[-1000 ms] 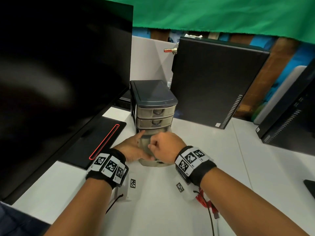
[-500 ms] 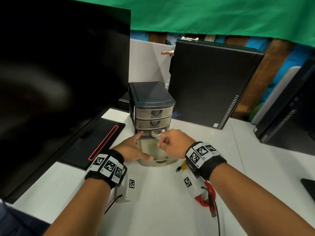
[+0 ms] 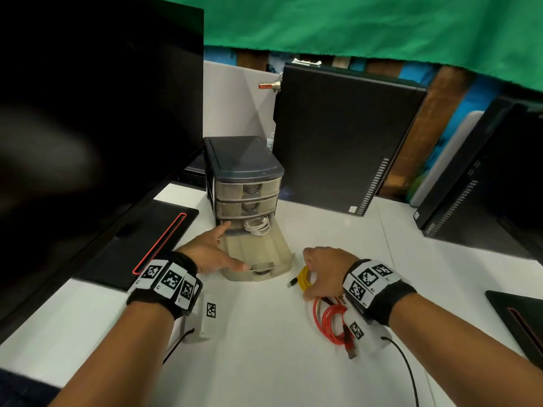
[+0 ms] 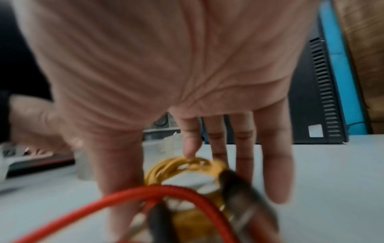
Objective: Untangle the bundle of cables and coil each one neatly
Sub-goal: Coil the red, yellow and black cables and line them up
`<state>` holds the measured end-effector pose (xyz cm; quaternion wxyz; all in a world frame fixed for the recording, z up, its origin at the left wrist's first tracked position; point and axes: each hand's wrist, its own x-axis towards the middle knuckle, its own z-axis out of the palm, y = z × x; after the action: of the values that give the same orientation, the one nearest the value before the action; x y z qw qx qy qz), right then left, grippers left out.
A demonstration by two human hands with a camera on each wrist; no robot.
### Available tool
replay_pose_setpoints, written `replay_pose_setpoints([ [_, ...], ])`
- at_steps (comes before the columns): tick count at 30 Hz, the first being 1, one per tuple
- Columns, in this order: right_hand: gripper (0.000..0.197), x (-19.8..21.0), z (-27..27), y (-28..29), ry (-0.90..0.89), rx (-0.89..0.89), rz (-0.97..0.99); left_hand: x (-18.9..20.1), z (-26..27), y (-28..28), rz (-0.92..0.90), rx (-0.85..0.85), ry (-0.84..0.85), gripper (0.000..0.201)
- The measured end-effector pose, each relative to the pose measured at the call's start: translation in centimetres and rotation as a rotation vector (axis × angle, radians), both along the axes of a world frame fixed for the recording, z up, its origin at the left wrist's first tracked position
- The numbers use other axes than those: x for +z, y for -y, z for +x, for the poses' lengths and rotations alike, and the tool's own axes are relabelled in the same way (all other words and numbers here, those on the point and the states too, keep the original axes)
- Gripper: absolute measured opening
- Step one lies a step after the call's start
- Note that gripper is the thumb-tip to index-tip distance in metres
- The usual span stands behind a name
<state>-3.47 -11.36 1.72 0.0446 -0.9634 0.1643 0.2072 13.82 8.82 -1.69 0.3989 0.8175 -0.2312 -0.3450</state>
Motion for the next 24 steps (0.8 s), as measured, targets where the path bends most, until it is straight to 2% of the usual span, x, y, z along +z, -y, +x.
replay_pose_setpoints([
  [4, 0.032, 0.4, 0.0, 0.5, 0.064, -0.098, 0.047, 0.1, -0.2, -0.1, -0.020, -0.013, 0.003, 0.110],
  [8, 0.036, 4.5, 1.3, 1.1, 0.321, -0.204, 0.104, 0.1, -0.1, -0.3, -0.011, -0.009, 0.001, 0.117],
  [11, 0.033, 6.3, 3.7, -1.0, 0.420, -0.142, 0.168, 0.1, -0.1, -0.3, -0.009, -0.012, 0.013, 0.114],
  [14, 0.032, 5.1, 6.5, -4.4, 0.331, -0.025, 0.175, 0.0, -0.1, -0.5, -0.005, -0.014, 0.003, 0.118],
  [16, 0.018, 3.1, 8.1, -6.4, 0.294, 0.032, 0.170, 0.1, -0.1, -0.6, -0.006, -0.011, -0.021, 0.123],
  [17, 0.020, 2.2, 8.6, -7.1, 0.303, 0.051, 0.181, 0.1, -0.1, -0.6, -0.009, -0.013, -0.023, 0.125],
  [19, 0.035, 1.1, 8.9, -7.7, 0.366, 0.073, 0.213, 0.1, 0.0, -0.6, -0.019, -0.011, -0.030, 0.126],
  [20, 0.035, 0.8, 8.8, -7.7, 0.413, 0.070, 0.204, 0.1, 0.0, -0.6, -0.026, -0.009, -0.038, 0.126],
  [22, 0.019, 0.6, 8.3, -7.5, 0.487, 0.033, 0.106, 0.0, 0.1, -0.6, -0.031, -0.012, -0.041, 0.127],
  [24, 0.014, 0.2, 8.0, -7.0, 0.434, 0.012, 0.043, -0.2, 0.1, -0.6, -0.011, -0.011, -0.028, 0.128],
])
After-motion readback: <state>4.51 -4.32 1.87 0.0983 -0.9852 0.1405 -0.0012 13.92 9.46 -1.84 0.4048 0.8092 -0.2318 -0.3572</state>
